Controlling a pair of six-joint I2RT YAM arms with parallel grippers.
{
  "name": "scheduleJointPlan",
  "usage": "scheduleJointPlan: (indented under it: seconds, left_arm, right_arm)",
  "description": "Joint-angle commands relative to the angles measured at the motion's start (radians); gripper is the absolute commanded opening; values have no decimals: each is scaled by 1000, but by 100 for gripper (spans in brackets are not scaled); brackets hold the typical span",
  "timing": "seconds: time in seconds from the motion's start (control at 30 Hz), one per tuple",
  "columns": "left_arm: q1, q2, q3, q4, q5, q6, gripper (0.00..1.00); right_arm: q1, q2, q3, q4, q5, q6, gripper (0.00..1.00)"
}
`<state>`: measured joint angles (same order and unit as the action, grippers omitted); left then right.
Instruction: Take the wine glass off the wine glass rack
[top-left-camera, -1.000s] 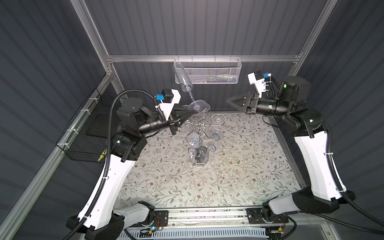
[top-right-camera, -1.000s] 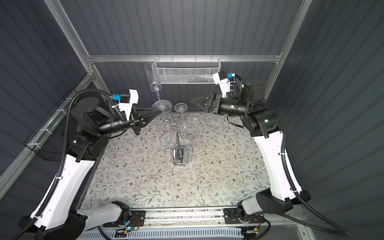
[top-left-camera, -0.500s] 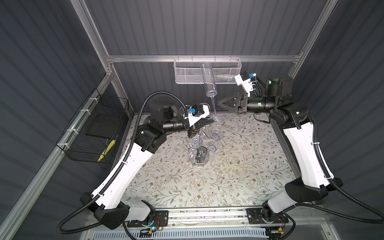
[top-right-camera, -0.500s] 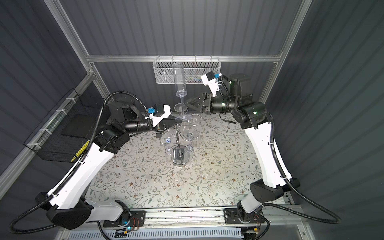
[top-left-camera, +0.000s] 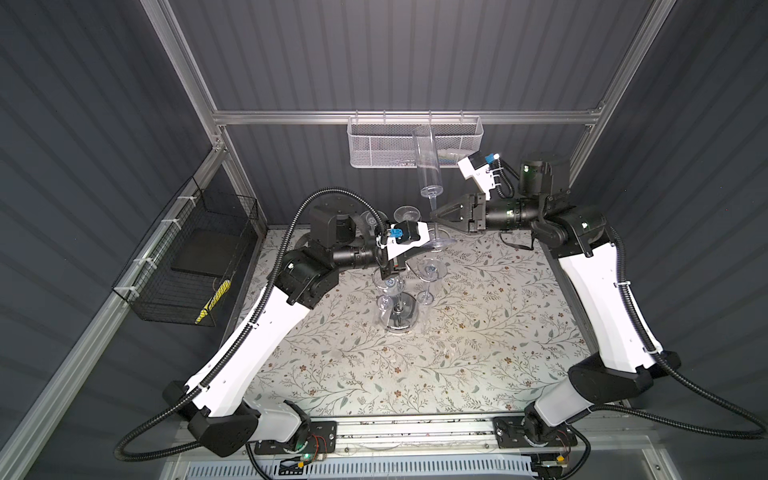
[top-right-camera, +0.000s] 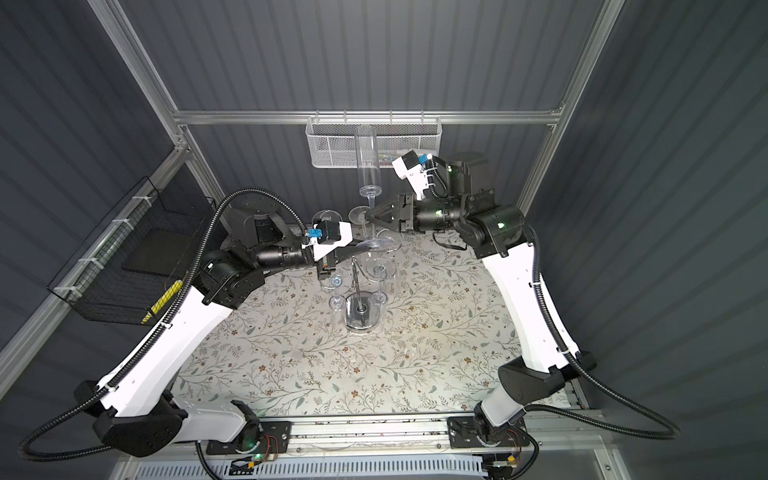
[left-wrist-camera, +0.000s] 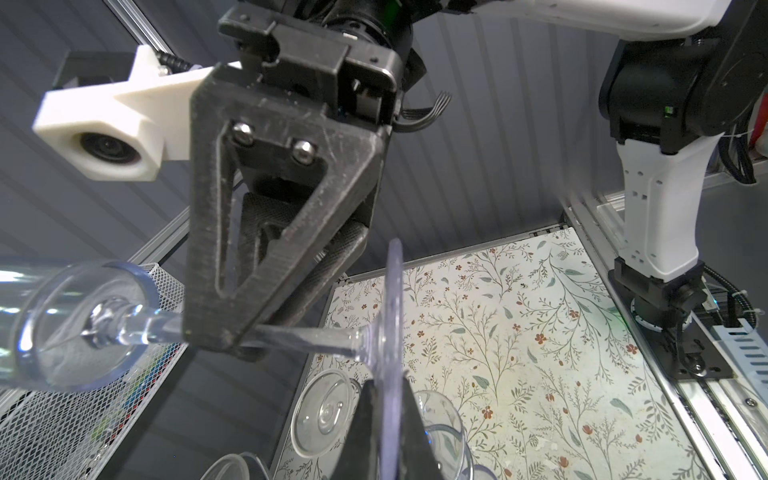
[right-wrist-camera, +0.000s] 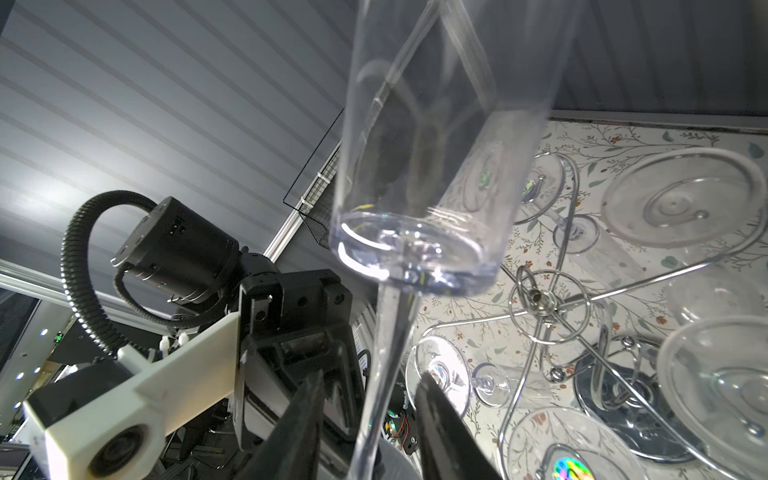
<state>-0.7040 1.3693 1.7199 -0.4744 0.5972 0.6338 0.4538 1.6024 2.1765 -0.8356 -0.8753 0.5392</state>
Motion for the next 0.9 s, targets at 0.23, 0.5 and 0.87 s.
scheduleJointPlan:
  seconds: [0.23, 0.5, 0.87]
  left_arm:
    - [-11, -7, 9, 22, -20, 39, 0]
    - [-11, -66, -85, 115, -64, -2, 45]
    - [-8, -177, -166, 335, -135, -347, 85]
  right_arm:
    - [26, 13, -26, 0, -1, -19, 11]
    - [28, 5, -34, 11, 29, -34, 0]
    - [19, -38, 19, 8, 270, -264, 0]
